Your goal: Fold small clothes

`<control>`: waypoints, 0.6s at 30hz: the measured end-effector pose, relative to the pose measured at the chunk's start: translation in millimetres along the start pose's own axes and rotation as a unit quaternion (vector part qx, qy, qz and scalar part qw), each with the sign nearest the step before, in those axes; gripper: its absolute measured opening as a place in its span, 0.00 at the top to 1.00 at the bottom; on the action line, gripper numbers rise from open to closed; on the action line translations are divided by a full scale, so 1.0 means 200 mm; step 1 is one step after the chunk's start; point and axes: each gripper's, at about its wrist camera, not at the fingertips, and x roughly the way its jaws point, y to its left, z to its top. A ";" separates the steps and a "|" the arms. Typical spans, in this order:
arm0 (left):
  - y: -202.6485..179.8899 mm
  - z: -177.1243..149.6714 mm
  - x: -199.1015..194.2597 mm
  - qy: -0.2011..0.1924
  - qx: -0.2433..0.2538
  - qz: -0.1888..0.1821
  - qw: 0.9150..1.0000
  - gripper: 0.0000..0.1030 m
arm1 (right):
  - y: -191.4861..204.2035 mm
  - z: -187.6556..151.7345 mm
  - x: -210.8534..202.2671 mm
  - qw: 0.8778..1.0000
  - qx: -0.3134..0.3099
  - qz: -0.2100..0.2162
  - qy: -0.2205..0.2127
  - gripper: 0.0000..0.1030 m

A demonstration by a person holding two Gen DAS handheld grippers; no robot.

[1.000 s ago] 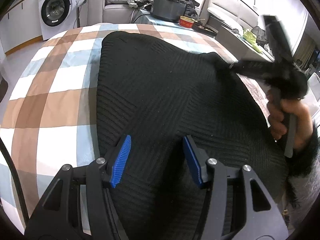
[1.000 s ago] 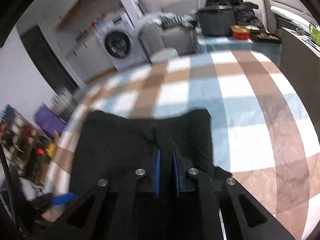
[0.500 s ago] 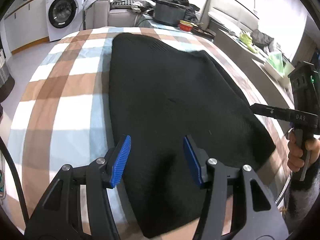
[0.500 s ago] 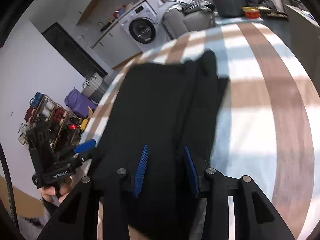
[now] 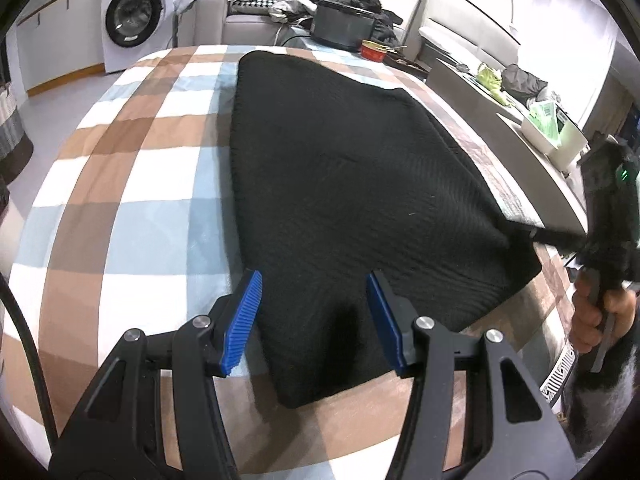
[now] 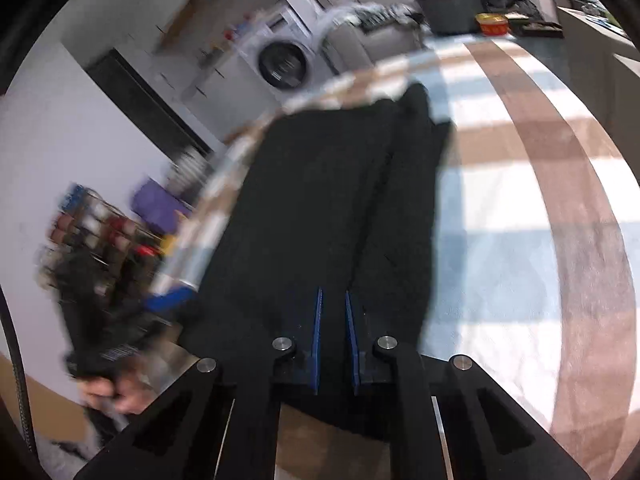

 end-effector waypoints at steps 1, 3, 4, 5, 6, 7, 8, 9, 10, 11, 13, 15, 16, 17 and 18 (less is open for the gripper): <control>0.02 -0.01 0.00 0.003 -0.007 0.002 1.000 0.50 | -0.01 -0.01 0.01 1.000 0.000 -0.004 0.005 0.88; 0.04 -0.01 -0.01 0.004 -0.018 0.001 1.000 0.50 | -0.02 -0.02 -0.04 1.000 0.010 0.014 -0.010 0.82; 0.07 -0.02 -0.01 0.004 -0.025 -0.003 1.000 0.50 | -0.02 -0.01 -0.06 1.000 0.010 0.020 -0.012 0.76; 0.08 -0.02 -0.01 0.004 -0.033 -0.009 0.999 0.50 | -0.02 -0.01 -0.10 0.999 0.009 0.021 -0.024 0.72; 0.09 -0.02 -0.01 0.005 -0.038 -0.011 0.999 0.50 | -0.04 0.00 -0.13 0.999 0.010 0.014 -0.045 0.59; 0.11 -0.02 0.00 0.006 -0.046 -0.014 0.999 0.50 | -0.06 0.00 -0.14 0.998 0.013 0.002 -0.055 0.51; 0.12 -0.02 0.01 0.008 -0.055 -0.015 0.998 0.50 | -0.09 0.01 -0.14 0.998 0.018 -0.010 -0.061 0.51; 0.14 -0.02 0.02 0.010 -0.062 -0.017 0.998 0.50 | -0.11 0.01 -0.13 0.998 0.027 -0.008 -0.060 0.51; 0.15 -0.02 0.03 0.012 -0.072 -0.028 0.997 0.50 | -0.13 0.01 -0.11 0.998 0.038 0.000 -0.058 0.51; 0.16 -0.02 0.04 0.011 -0.077 -0.039 0.996 0.52 | -0.14 0.01 -0.10 0.997 0.046 0.008 -0.055 0.51; 0.16 -0.02 0.05 0.007 -0.083 -0.053 0.995 0.61 | -0.15 0.02 -0.05 0.998 0.050 0.009 -0.049 0.52; 0.16 -0.01 0.06 0.008 -0.077 -0.041 0.996 0.76 | -0.13 0.03 0.01 0.998 0.043 0.004 -0.048 0.59; 0.16 0.00 0.07 0.007 -0.073 -0.038 0.997 0.81 | -0.12 0.02 0.02 0.998 0.042 0.007 -0.047 0.67; 0.16 0.01 0.08 0.004 -0.074 -0.041 0.996 0.84 | -0.11 0.02 0.03 0.998 0.041 0.011 -0.045 0.71; 0.16 0.02 0.08 0.003 -0.073 -0.045 0.996 0.85 | -0.10 0.03 0.05 0.998 0.039 0.012 -0.047 0.77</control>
